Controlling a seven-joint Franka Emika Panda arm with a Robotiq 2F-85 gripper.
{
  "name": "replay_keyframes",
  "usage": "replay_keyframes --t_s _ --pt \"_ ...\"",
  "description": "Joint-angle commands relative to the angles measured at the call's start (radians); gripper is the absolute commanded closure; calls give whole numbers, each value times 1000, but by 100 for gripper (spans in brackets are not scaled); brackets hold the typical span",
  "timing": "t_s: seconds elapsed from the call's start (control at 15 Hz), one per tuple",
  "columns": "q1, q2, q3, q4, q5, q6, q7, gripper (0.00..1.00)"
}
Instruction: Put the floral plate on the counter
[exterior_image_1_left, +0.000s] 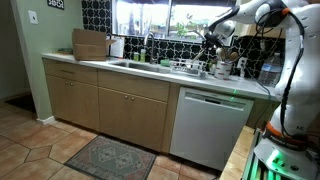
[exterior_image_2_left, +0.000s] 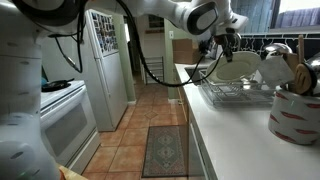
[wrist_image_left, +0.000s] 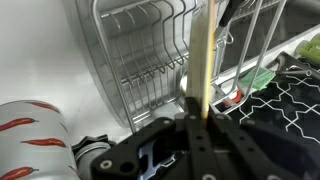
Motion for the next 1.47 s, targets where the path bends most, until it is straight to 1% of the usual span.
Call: replay_keyframes --t_s 0.0,0.47,0.73,0.87,1.07,1.27,1.4 --pt "32 -97 -23 -80 -60 -12 28 98" --pt "76 -264 -17 -210 -147 18 49 98" --pt "80 -393 -7 -299 -164 40 74 98" --pt "72 -465 0 -337 -160 -11 102 98" --pt "57 -600 15 -445 -147 -2 122 98" --pt "19 -724 32 -532 -146 -23 187 98" --pt "3 -795 26 -585 -118 -43 192 98"
